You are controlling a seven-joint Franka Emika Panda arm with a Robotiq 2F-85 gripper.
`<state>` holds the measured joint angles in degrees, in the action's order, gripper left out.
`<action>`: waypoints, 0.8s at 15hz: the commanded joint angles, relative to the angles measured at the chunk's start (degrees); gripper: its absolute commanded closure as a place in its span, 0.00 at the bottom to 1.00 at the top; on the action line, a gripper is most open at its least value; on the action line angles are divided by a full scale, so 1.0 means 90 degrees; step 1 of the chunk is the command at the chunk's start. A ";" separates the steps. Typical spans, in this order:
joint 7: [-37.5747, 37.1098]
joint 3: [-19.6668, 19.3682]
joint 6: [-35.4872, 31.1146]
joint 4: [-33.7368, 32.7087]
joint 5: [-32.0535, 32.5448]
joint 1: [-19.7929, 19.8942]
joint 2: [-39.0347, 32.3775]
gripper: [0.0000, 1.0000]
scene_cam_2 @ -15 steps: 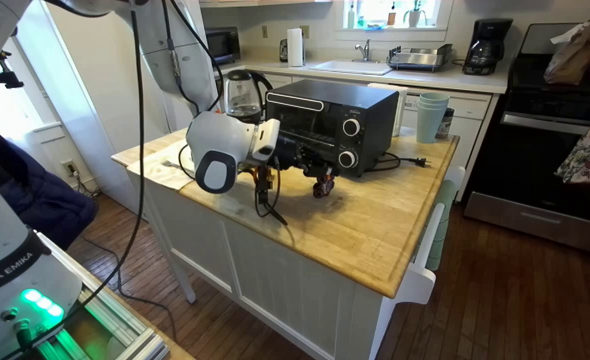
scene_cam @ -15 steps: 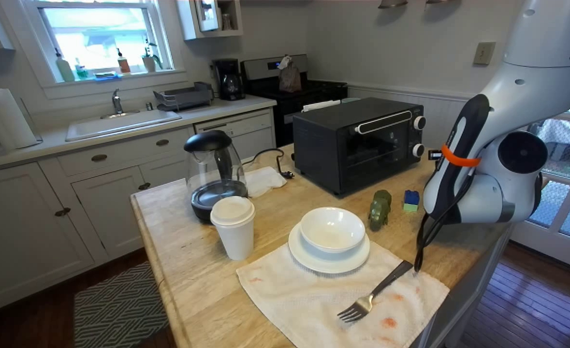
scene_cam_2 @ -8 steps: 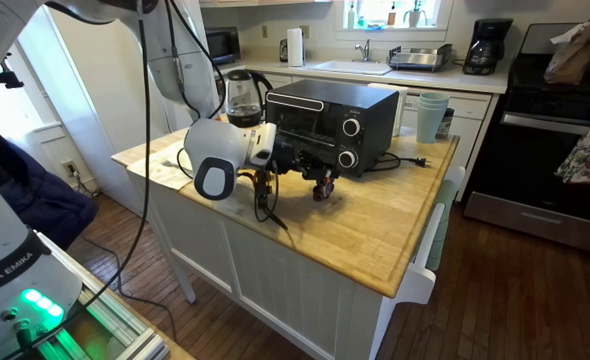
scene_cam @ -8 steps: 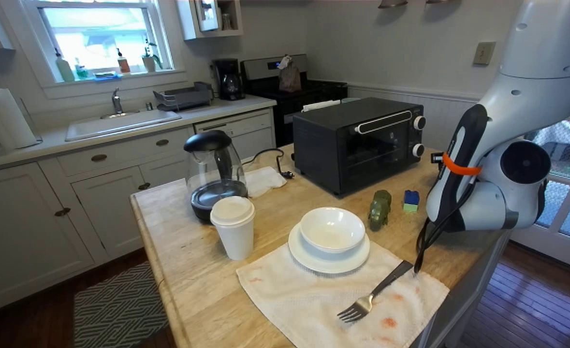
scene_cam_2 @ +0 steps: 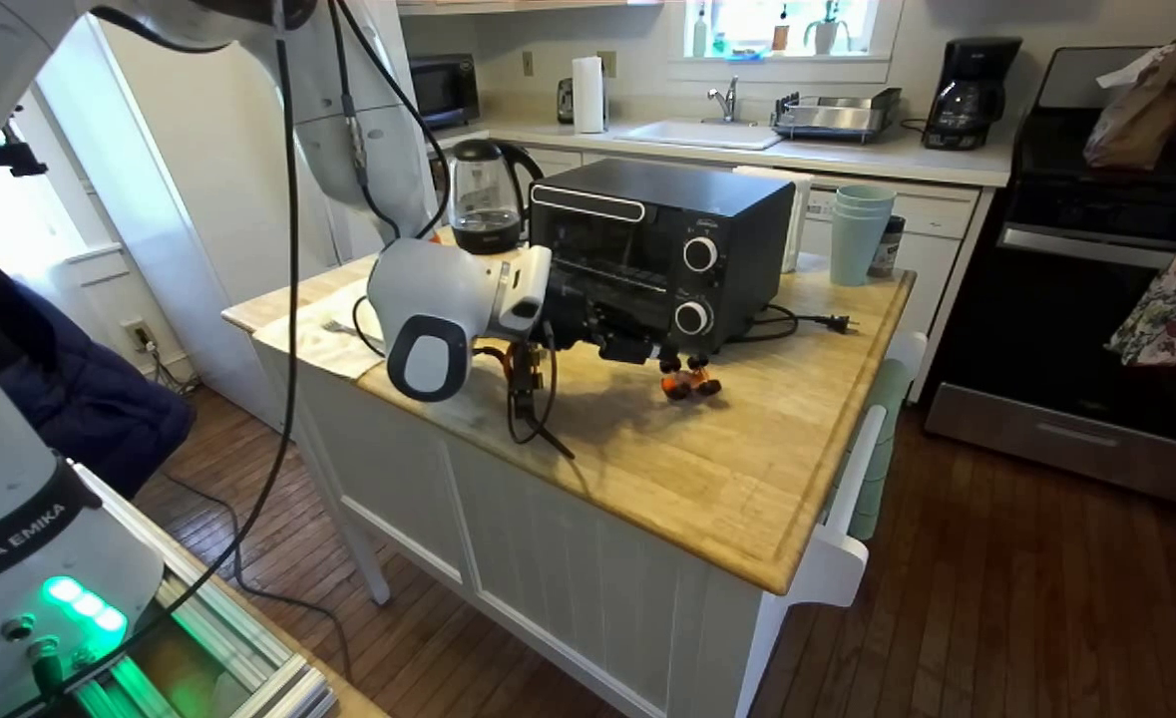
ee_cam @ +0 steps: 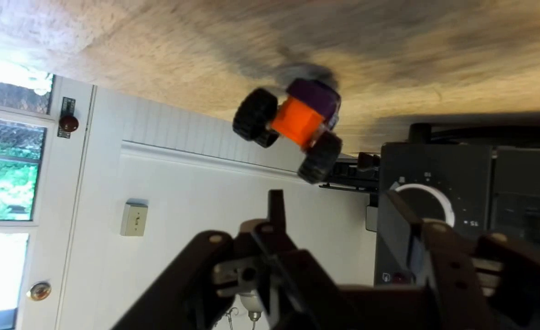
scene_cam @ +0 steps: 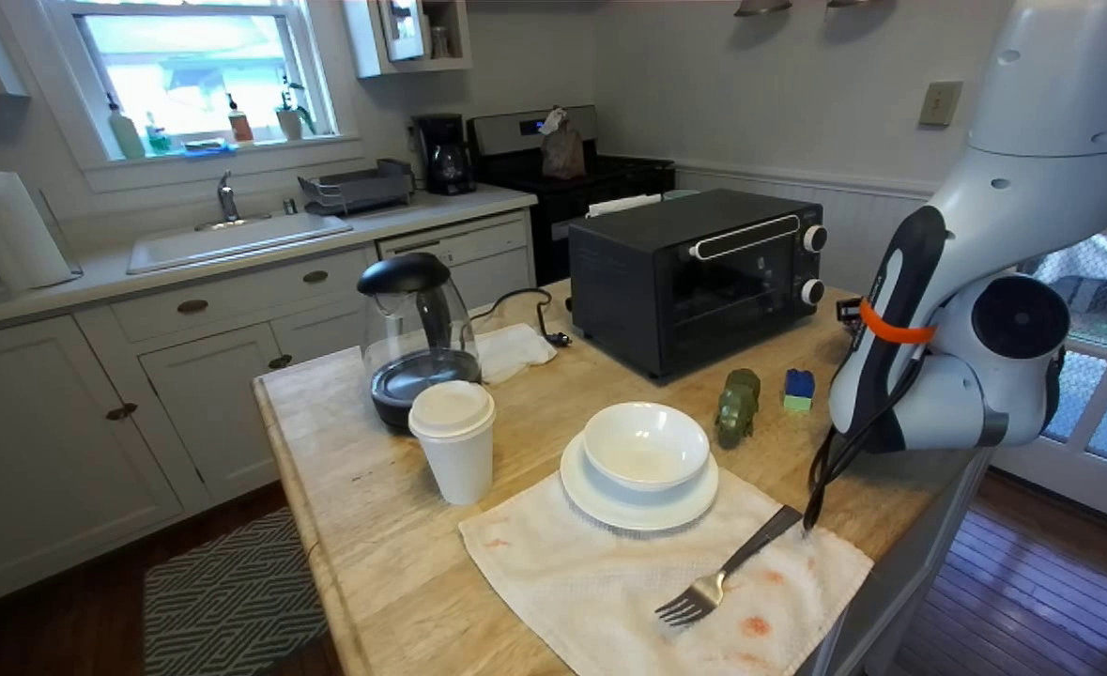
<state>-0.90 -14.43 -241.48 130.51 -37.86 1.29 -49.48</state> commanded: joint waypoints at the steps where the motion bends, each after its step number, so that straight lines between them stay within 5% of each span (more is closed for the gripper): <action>1: 0.0162 0.0141 -0.0180 0.0071 -0.0016 0.0107 0.0047 0.66; 3: 0.0204 0.0151 -0.0079 0.0090 -0.0011 0.0114 0.0113 0.31; 5: 0.0282 0.0167 0.0228 0.0108 -0.0035 0.0136 0.0271 0.24; 8: 0.0424 0.0158 0.1054 0.0141 -0.0046 0.0166 0.0604 0.02; 12: 0.0602 -0.0034 0.2208 0.0039 -0.0471 0.0006 0.0913 0.00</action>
<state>1.27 -14.36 -228.69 130.48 -38.14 1.76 -44.98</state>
